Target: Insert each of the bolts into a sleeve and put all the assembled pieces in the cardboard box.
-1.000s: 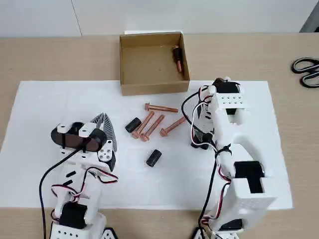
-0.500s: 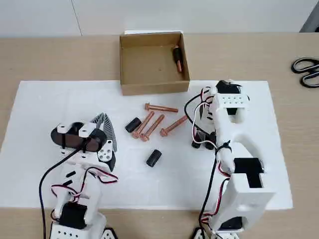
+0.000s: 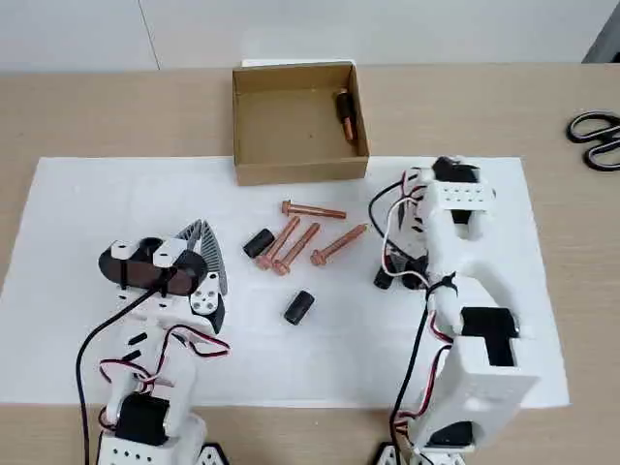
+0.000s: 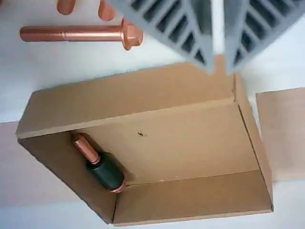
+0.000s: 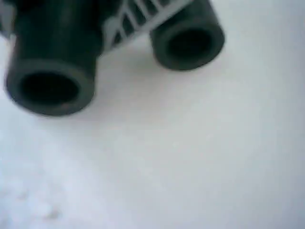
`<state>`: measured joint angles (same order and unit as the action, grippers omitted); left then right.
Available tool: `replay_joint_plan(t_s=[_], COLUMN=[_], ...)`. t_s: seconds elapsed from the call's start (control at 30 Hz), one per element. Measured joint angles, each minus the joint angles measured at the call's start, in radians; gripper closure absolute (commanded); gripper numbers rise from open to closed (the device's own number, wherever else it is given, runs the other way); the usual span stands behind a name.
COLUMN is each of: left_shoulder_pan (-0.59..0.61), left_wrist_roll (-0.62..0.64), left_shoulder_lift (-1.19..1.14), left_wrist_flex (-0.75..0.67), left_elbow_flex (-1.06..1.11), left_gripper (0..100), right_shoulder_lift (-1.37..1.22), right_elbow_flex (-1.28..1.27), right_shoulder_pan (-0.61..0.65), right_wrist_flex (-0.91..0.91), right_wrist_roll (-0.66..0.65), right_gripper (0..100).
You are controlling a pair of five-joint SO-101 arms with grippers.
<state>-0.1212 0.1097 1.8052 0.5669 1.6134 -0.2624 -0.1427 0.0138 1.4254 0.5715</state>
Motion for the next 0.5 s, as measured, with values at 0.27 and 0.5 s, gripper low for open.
replay_joint_plan(t_s=[0.27,0.5], left_shoulder_pan=[0.0,0.0], left_wrist_roll=[-0.002,-0.002], left_shoulder_lift=[0.0,0.0], left_wrist_flex=[0.0,0.0], left_elbow_flex=[0.0,0.0], left_gripper=[99,99], right_shoulder_lift=[-0.002,0.014], right_elbow_flex=[0.087,0.361], right_shoulder_pan=[-0.117,-0.146], right_wrist_flex=[0.147,0.241], right_wrist_roll=[0.0,-0.044], right_gripper=[99.5,99.5])
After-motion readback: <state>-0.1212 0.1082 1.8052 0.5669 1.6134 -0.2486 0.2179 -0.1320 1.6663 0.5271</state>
